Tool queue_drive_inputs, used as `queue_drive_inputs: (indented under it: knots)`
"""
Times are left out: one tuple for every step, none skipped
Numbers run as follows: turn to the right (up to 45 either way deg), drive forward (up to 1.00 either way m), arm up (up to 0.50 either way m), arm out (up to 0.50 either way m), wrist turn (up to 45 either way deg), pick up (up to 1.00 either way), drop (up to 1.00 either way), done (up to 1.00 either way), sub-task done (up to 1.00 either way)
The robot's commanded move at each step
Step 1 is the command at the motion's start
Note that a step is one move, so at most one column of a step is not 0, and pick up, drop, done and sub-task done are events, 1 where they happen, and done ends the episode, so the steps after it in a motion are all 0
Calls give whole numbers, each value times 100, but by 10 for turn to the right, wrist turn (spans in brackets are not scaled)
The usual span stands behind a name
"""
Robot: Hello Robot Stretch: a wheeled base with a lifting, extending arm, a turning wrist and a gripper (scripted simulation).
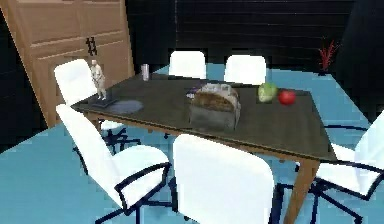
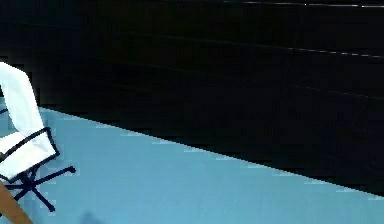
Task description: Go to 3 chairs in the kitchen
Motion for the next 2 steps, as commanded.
queue_drive_inputs:
  knots:
    - [-210,0,0,0,0,0,0,0,0]
    - [0,0,0,0,0,0,0,100,0]
